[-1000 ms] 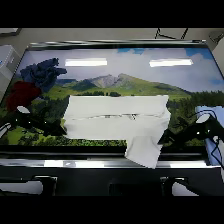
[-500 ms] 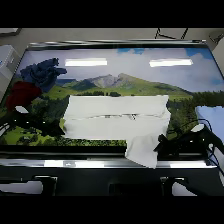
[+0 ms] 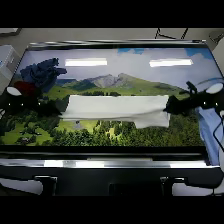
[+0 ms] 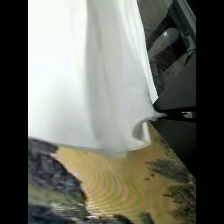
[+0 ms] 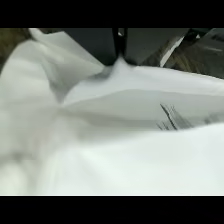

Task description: Fold the clothes and pants, and hang the long-sleeved shirts on hangers.

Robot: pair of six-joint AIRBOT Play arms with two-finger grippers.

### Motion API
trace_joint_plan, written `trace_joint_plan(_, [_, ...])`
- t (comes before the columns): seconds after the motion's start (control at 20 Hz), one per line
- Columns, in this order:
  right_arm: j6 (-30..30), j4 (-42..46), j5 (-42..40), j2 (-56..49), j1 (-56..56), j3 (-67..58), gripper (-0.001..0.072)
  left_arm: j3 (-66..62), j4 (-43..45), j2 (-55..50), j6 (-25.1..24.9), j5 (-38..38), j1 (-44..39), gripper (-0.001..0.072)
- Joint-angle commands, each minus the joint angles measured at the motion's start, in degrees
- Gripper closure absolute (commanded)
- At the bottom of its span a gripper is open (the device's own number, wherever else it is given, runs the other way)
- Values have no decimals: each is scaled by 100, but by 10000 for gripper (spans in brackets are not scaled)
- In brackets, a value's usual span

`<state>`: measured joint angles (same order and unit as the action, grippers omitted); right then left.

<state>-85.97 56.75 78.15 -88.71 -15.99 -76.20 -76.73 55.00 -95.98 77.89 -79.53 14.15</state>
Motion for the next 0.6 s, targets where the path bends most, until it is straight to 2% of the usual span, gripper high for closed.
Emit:
trace_joint_plan(0.0, [-540, 114, -369, -1392, 348, -1836, 677, -1735, -31, -1097, 601, 15, -140, 684])
trace_joint_plan(0.15, [-826, -192, -439, -2190, 345, -2262, 675, -3014, -365, -2098, 885, -55, -144, 684])
trace_joint_plan(0.3, [-826, -553, -417, -2575, 345, -2260, 671, -3338, -787, -2734, 1010, -61, -225, 681])
trace_joint_plan(0.35, [-822, -664, -433, -2588, 343, -2262, 644, -3338, -920, -2850, 1025, -96, -221, 602])
trace_joint_plan(0.4, [-804, -785, -413, -2544, 317, -2267, 554, -3338, -1049, -2905, 1019, -160, -197, 411])
trace_joint_plan(0.45, [-721, -964, -302, -2455, 232, -2267, 409, -3342, -1163, -2894, 940, -247, -140, 175])
trace_joint_plan(0.5, [-426, -1047, -70, -2330, 66, -2264, 276, -3344, -1252, -2837, 850, -348, -46, 67])
trace_joint_plan(0.55, [-328, -927, 221, -2229, -164, -2264, 185, -3342, -1279, -2730, 809, -444, 85, 48])
